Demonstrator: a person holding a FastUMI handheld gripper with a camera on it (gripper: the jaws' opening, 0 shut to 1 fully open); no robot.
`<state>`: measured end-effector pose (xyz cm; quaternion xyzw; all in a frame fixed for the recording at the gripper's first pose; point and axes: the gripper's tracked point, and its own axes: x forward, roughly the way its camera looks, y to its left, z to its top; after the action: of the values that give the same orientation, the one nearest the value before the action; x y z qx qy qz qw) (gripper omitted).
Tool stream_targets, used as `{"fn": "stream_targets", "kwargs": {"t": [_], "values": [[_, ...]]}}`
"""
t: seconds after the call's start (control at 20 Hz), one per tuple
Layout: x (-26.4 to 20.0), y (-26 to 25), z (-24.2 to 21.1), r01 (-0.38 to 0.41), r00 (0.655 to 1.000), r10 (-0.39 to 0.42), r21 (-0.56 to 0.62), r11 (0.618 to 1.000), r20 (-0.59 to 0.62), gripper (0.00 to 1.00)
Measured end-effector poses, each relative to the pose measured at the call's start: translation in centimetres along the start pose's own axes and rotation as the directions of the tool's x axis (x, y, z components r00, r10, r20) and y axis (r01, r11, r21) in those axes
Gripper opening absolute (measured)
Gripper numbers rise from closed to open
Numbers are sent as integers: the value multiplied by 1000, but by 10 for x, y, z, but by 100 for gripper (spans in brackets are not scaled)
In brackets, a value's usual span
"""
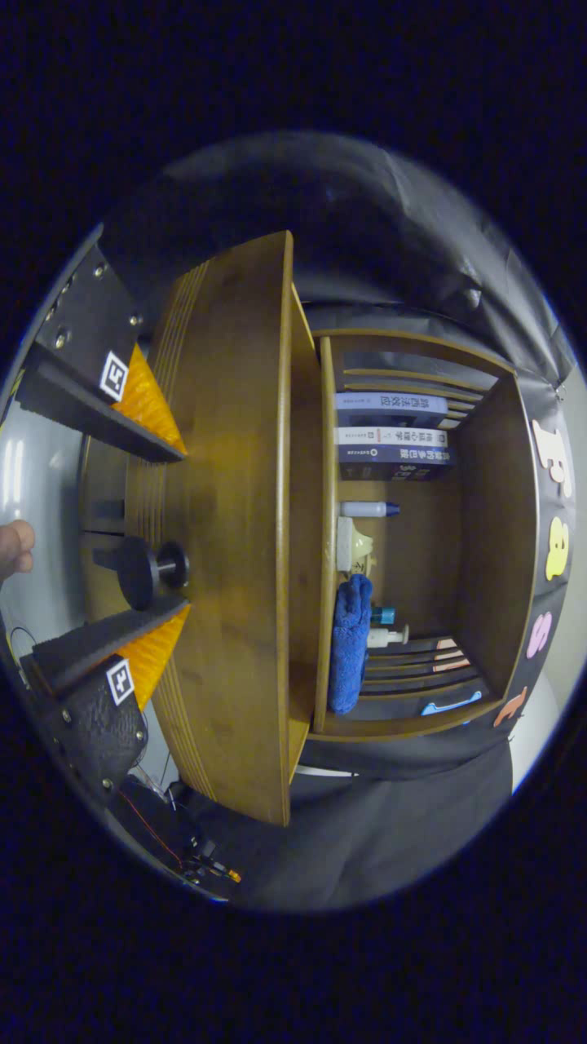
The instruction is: Pull open the drawer, take out the items inside it, and place them on the countertop above the cabinet.
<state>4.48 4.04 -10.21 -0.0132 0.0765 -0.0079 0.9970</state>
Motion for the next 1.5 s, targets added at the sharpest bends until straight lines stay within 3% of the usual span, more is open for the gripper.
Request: {"fn": "stream_targets", "kwargs": {"t": [0.15, 0.65, 1.0, 1.5], "values": [[20, 3, 15, 13, 998, -13, 1, 1000, 54, 99], [66, 9, 19, 19, 998, -21, 32, 999, 60, 99], [115, 11, 31, 17, 983, -18, 8, 1000, 184, 99], [137, 11, 33, 8, 989, -5, -15, 1000, 150, 99]]}}
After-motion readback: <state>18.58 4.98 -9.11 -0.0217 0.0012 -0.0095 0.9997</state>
